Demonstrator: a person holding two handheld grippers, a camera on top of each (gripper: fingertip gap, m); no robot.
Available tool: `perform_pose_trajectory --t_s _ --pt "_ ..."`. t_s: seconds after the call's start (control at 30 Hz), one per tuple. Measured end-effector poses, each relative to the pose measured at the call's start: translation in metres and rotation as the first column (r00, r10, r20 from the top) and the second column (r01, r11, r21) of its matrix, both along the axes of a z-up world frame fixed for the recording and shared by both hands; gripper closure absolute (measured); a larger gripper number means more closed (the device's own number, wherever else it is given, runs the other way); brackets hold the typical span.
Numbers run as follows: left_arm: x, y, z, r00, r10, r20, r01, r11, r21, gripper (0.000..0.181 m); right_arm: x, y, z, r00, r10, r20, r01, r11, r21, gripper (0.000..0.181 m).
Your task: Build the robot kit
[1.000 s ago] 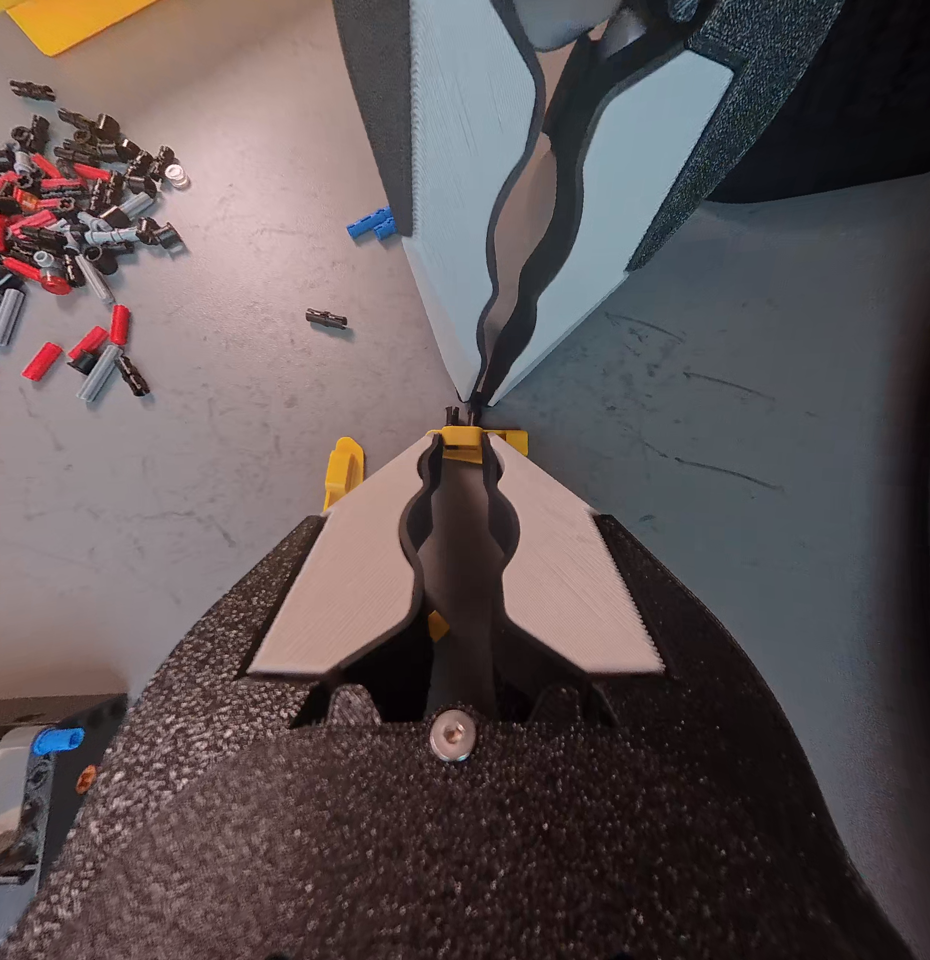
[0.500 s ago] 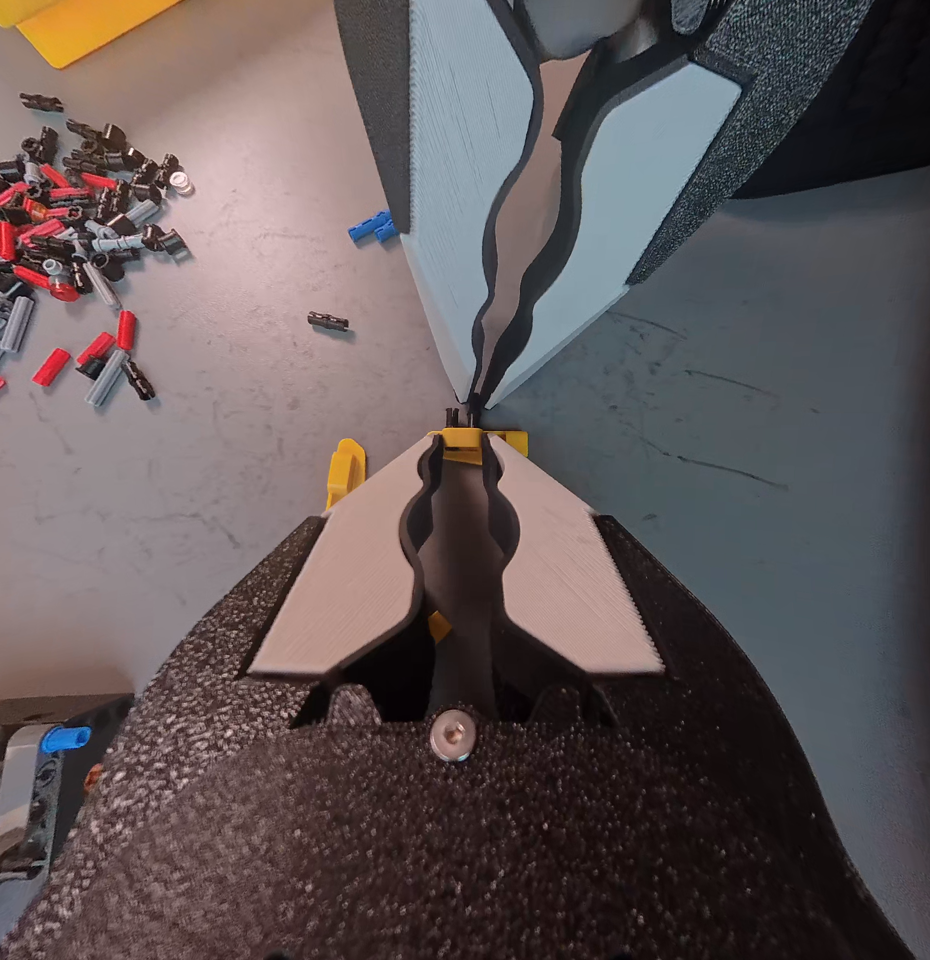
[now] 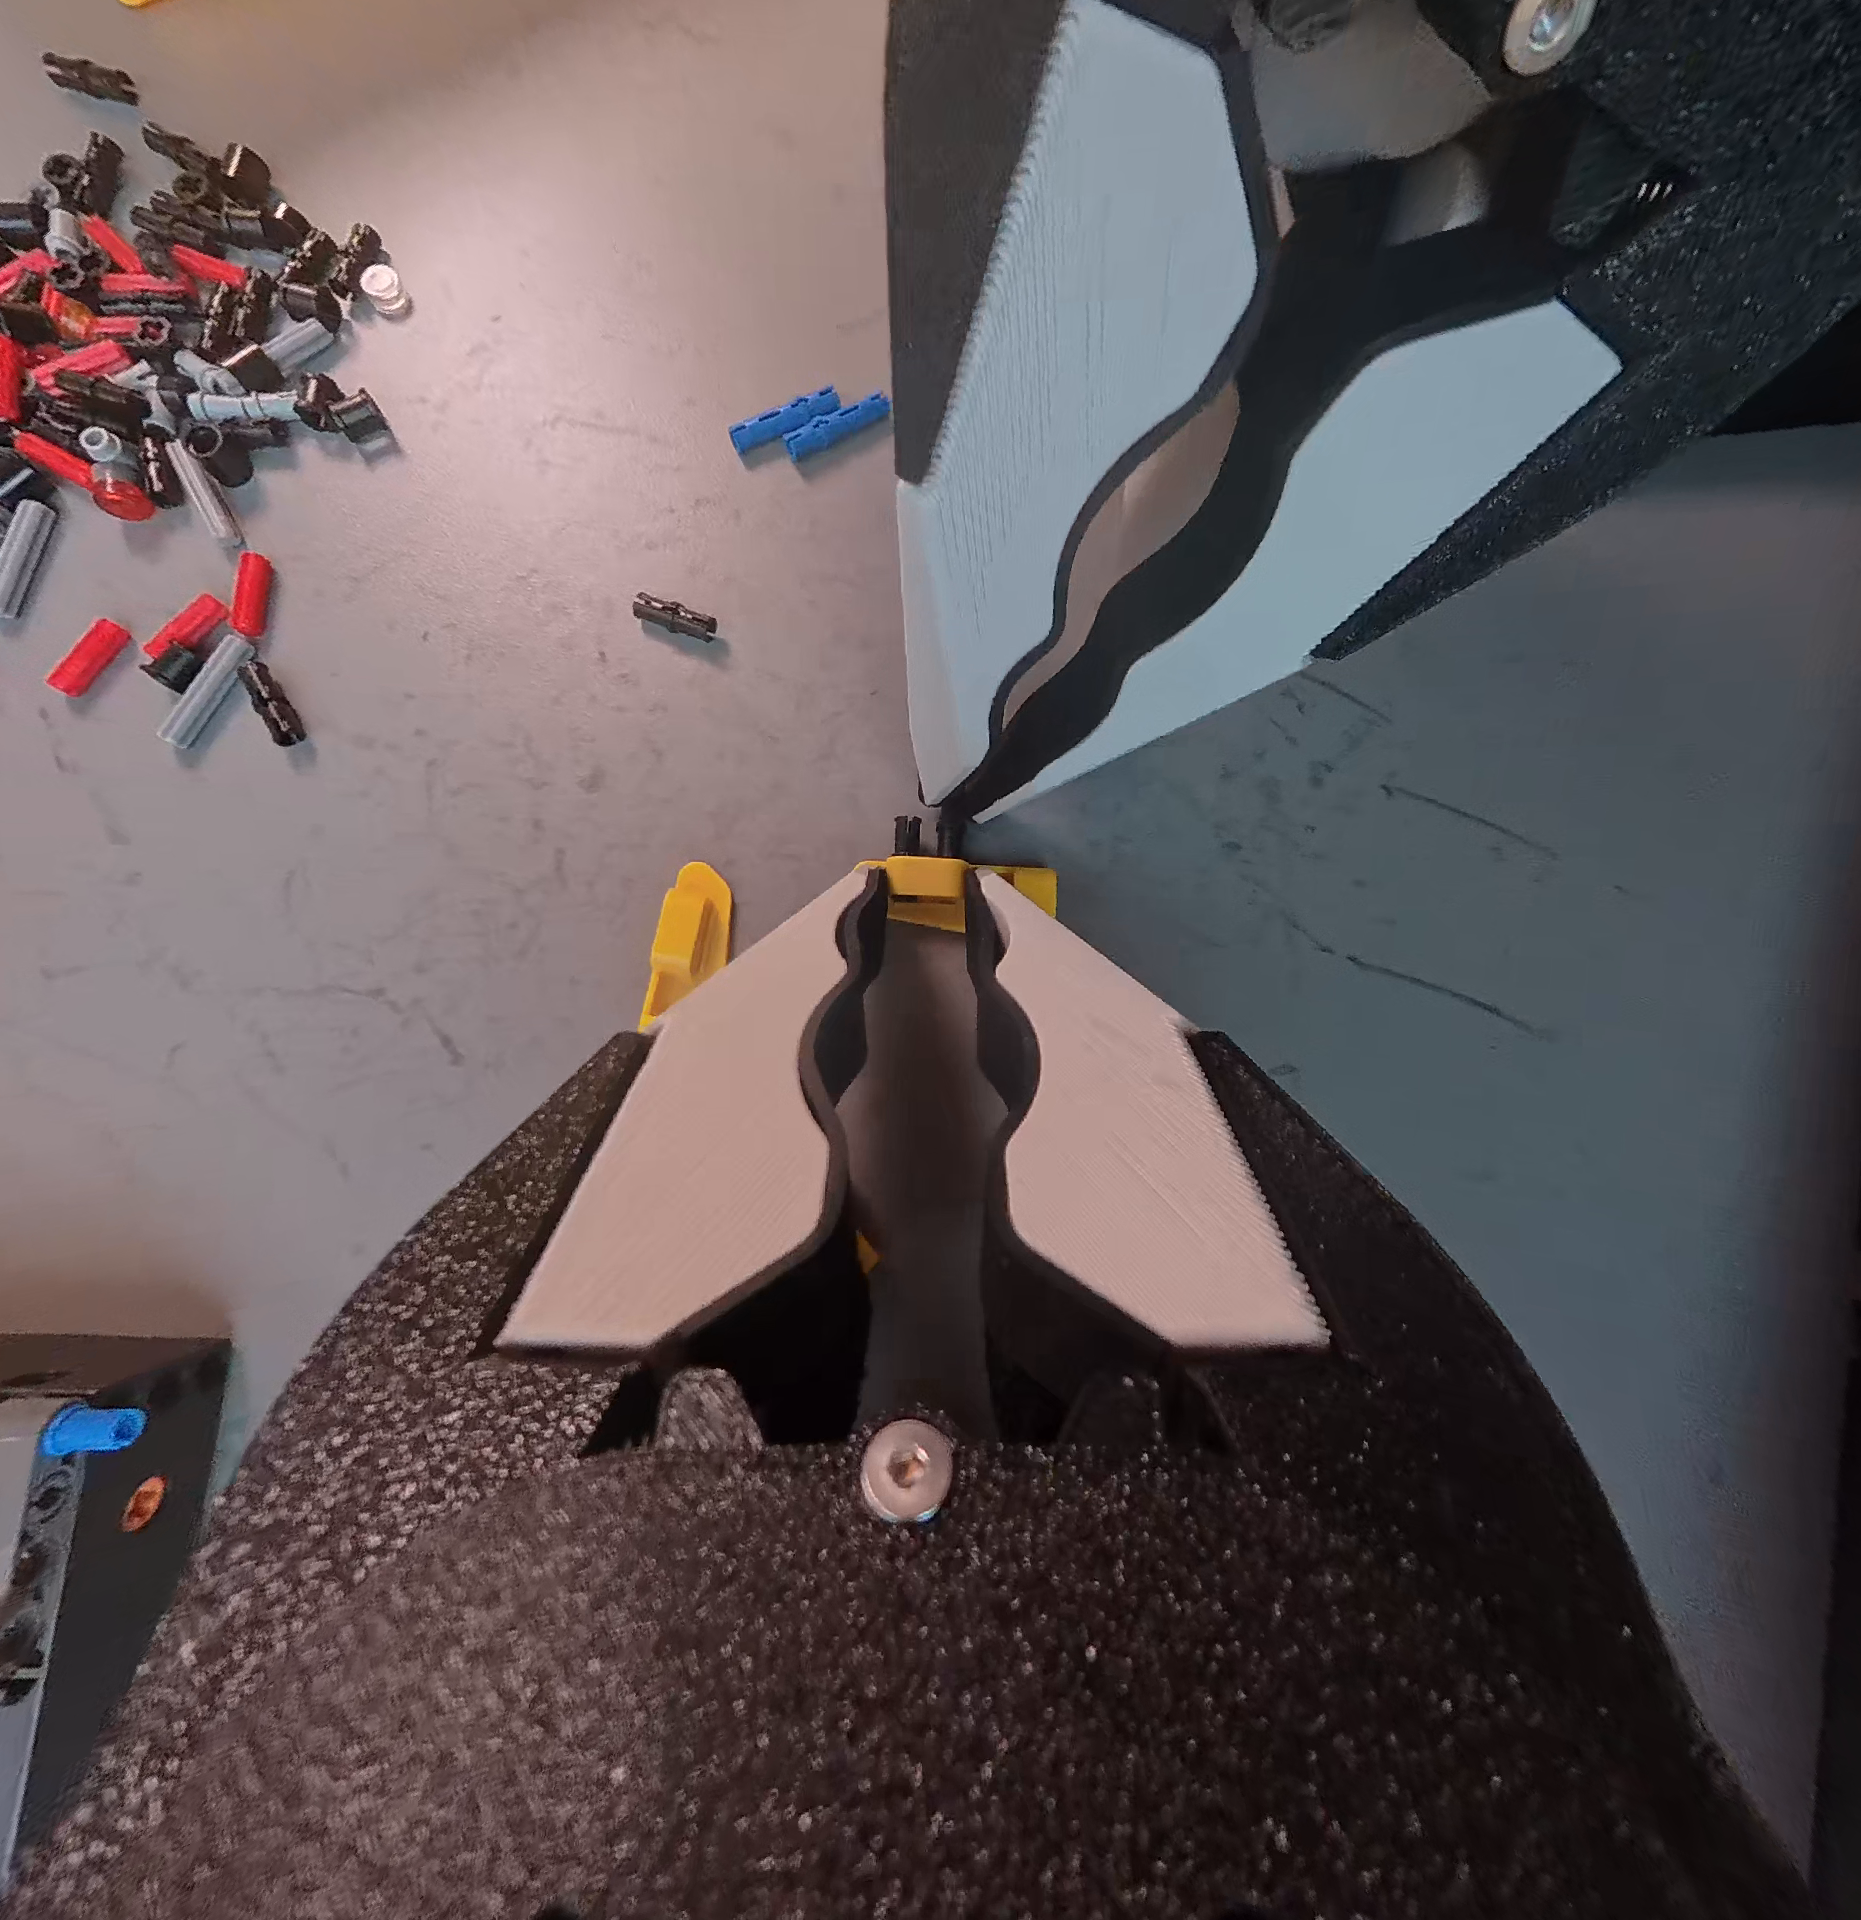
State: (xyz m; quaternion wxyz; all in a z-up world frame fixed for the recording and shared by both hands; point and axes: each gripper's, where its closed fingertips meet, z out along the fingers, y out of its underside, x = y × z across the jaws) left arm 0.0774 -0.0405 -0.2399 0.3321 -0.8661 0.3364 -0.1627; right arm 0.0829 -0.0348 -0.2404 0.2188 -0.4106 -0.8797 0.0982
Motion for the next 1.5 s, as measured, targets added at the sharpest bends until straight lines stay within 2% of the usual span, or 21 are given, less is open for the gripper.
perform_pose_trajectory --t_s 0.17,0.3,0.57,0.67,0.87,1.2,1.5 --pt "0.0001 -0.0002 0.0001 1.0 0.007 0.008 -0.007 1.0 0.0 0.168 -0.0002 -0.0004 0.0008 0.999 0.042 -0.014 -0.041 0.996 0.077 0.179" --pt "0.0 -0.0003 0.0001 1.0 0.004 0.011 -0.004 1.0 0.01 0.168 -0.0004 -0.0011 0.0056 0.996 0.058 -0.065 -0.053 0.996 0.073 0.179" --pt "0.0007 -0.0013 0.0001 1.0 -0.016 0.011 0.015 0.999 0.034 0.168 0.0004 -0.0011 0.0017 0.986 -0.005 -0.165 -0.004 0.998 -0.056 0.179" --pt "0.0007 -0.0015 0.0001 1.0 -0.022 0.011 0.021 0.999 0.044 0.168 0.0007 -0.0014 0.0017 0.977 -0.054 -0.205 0.023 0.988 -0.152 0.179" --pt "0.001 -0.0004 0.0004 0.999 -0.04 -0.012 0.041 0.995 0.09 0.168 0.0005 -0.001 0.0022 0.961 -0.122 -0.248 0.063 0.97 -0.233 0.179" --pt "0.0016 -0.0002 0.0003 0.996 -0.083 -0.013 0.084 0.991 0.107 0.168 0.0003 -0.0003 0.0033 0.94 -0.143 -0.309 0.042 0.949 -0.311 0.179" --pt "0.0016 0.0012 0.0012 0.995 -0.095 -0.007 0.096 0.99 0.107 0.169 -0.0001 -0.0001 0.0033 0.939 -0.128 -0.318 0.026 0.952 -0.305 0.179"
